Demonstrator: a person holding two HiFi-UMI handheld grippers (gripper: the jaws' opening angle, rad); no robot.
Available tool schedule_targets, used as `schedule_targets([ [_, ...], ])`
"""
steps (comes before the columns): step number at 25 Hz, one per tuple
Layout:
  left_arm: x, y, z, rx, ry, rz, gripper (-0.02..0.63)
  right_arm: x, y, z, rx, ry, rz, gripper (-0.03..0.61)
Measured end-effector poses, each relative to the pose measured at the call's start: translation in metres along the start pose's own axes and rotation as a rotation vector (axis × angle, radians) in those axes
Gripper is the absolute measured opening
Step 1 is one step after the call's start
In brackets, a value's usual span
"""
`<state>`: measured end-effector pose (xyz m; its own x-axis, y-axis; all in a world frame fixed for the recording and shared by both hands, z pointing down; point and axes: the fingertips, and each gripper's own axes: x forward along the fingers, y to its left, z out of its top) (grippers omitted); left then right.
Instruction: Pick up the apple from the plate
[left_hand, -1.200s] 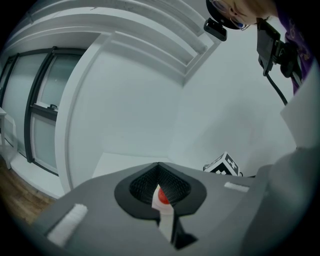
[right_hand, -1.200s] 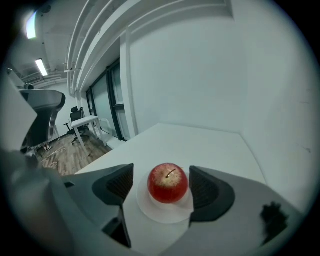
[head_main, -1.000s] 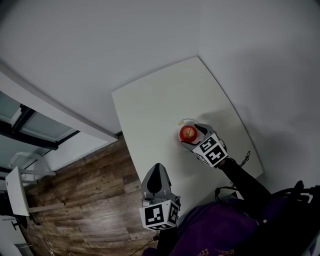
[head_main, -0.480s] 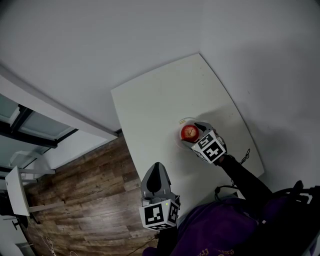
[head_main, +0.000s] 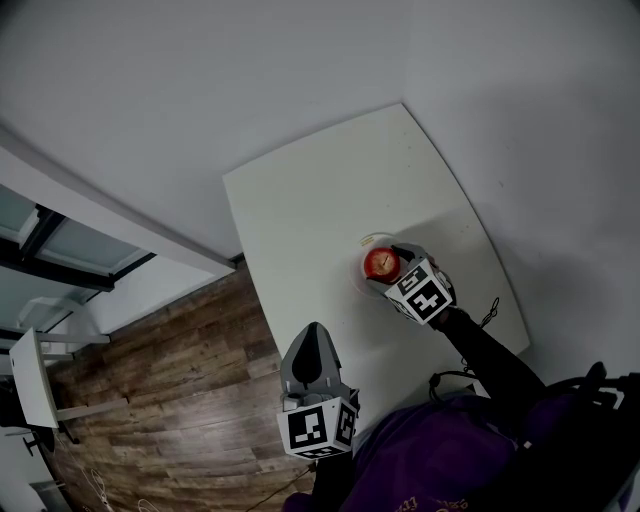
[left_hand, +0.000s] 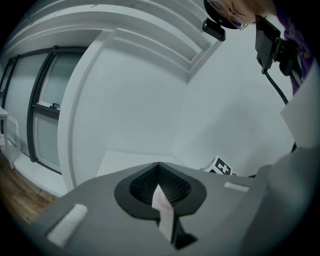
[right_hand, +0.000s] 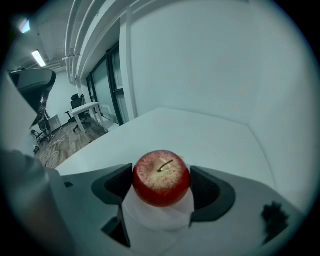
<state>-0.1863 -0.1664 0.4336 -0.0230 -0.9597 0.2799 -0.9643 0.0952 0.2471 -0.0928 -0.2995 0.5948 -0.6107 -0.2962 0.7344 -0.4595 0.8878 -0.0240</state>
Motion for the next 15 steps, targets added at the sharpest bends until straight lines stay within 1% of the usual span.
schedule_targets([
  [4, -0.001, 0.0, 0.0, 0.004, 0.002, -0.001, 0.006, -0.001, -0.001, 0.0, -0.003, 0.001, -0.007, 0.359],
  [11, -0.001, -0.002, 0.001, 0.019, -0.01, -0.005, 0.006, -0.012, -0.006, 0.004, -0.014, -0.035, -0.023, 0.357],
  [15, -0.002, -0.003, 0.003, 0.023, -0.018, -0.01, 0.006, -0.019, -0.006, 0.003, -0.003, -0.037, -0.022, 0.357],
])
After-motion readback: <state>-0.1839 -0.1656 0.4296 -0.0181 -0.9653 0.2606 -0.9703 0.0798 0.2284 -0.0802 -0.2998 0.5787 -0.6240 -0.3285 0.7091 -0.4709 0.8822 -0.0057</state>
